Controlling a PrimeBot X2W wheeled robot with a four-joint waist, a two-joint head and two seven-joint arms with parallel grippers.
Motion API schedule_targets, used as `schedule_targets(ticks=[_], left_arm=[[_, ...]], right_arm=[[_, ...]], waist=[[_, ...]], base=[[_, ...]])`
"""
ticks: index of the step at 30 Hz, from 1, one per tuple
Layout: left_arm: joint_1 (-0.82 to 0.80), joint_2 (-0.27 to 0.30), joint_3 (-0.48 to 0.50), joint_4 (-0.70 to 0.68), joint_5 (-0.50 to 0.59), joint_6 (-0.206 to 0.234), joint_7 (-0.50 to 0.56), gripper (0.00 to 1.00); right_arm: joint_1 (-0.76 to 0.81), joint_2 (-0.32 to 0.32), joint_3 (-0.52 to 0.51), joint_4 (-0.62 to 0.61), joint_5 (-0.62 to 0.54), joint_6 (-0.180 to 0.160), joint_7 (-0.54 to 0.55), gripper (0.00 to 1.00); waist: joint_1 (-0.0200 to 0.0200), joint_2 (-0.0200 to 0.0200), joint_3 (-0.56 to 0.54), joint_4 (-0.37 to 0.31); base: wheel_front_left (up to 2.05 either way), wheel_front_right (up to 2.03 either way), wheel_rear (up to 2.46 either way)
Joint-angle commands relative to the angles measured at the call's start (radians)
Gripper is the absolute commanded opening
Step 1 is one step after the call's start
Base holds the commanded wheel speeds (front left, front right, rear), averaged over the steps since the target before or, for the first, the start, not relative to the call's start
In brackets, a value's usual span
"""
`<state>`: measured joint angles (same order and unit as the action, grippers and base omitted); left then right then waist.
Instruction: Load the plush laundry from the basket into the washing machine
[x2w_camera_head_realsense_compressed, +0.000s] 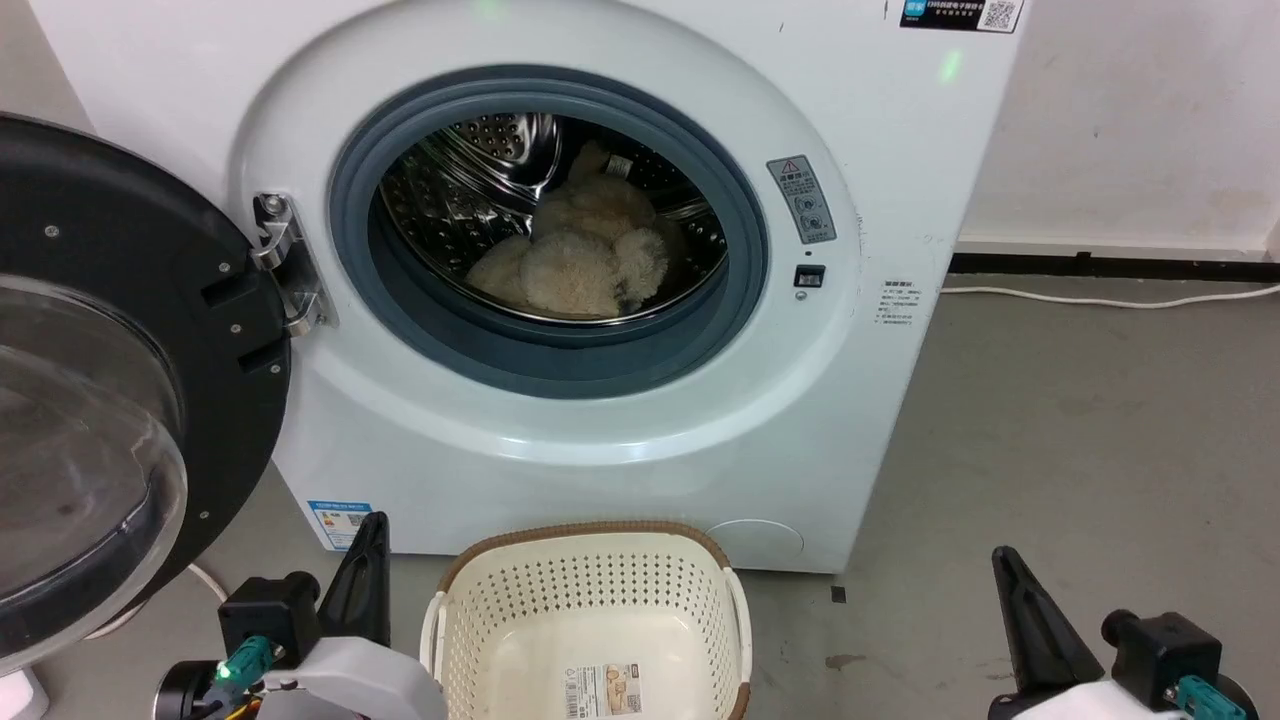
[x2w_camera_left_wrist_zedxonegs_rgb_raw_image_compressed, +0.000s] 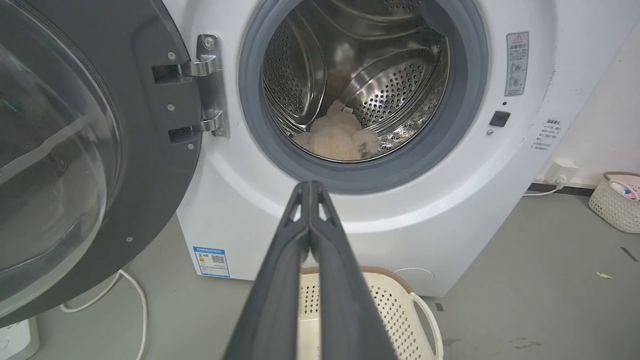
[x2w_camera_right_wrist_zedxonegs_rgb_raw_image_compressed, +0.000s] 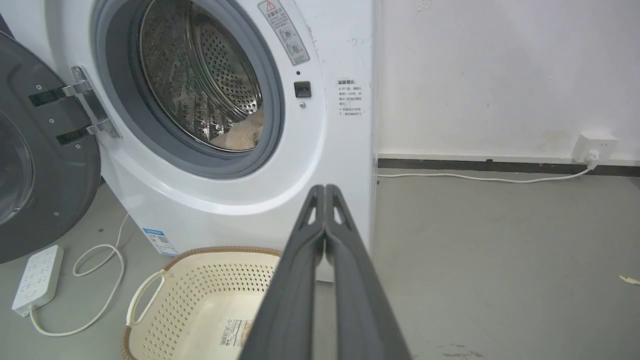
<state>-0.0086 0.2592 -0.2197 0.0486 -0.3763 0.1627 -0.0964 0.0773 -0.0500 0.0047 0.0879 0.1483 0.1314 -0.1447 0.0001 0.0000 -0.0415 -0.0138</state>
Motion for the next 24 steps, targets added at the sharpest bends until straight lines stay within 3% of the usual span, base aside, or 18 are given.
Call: schedule_targets(ticks=[1,24], left_arm=[[0.003,-0.011,0.010,-0.007,0.020,-0.010,0.005,0.00],[0.005,-0.074,0.077,-0.021,0.134,-0.059,0.034,0.00]], right_arm=[[-0.016,0.000,-0.001,-0.009,-0.010,0.000,0.006,0.00],[-0.035,0.000,-0.002,-0.034,-0.054,0.000,0.050,0.00]], waist=[[0.0000,0.0000,0.001,0.000],[0.0000,0.0000,0.014,0.005]], base=[[0.00,0.00,0.00],[0.00,0.00,0.00]])
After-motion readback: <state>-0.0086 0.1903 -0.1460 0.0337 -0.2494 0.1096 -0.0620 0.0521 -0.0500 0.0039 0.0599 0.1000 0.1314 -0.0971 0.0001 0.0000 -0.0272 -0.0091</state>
